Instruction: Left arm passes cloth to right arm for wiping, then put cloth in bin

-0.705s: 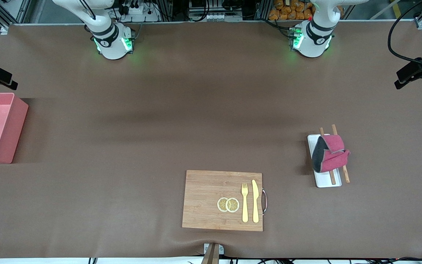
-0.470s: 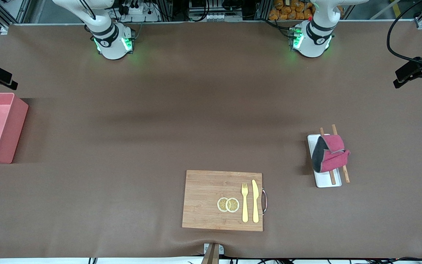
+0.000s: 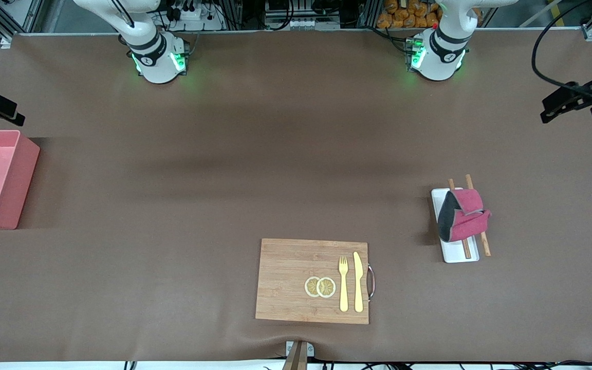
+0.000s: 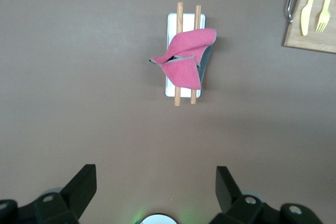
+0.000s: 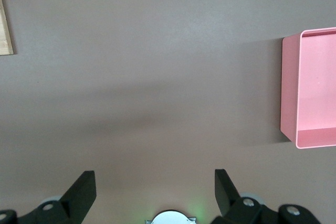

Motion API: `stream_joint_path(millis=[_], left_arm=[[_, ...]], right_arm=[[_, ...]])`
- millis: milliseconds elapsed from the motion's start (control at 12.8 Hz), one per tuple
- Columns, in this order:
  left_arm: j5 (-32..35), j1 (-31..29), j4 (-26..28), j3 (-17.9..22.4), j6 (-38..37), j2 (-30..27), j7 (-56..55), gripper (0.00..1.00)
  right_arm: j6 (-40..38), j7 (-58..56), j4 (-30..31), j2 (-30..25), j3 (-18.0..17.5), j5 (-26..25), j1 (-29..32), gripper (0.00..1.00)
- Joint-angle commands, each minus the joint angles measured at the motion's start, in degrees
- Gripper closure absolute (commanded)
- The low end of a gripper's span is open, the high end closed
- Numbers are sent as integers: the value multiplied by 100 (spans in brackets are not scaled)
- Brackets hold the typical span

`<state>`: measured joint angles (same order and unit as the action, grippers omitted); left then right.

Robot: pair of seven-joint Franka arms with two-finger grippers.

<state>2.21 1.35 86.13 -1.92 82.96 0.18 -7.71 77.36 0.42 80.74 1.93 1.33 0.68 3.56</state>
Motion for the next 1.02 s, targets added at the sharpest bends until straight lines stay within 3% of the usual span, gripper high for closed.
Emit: stream_joint_path(millis=[0,235,705,940], left_arm=[[8,32,743,7,1067,219,32,0],[34,32,1616,7,2493,639,32,0],[43,15,1600,42,3734,2011,24,0],[34,-73,1600,60,4131,2389,24,10]], right_arm=[[-37,-25,29,-87,8,-68,-30,0],[-29,2,29,-87,-9,-77,-48,0],[121,28,12,-17,-10,-33,-57,0],[348,28,12,149,-27,11,-109,0]])
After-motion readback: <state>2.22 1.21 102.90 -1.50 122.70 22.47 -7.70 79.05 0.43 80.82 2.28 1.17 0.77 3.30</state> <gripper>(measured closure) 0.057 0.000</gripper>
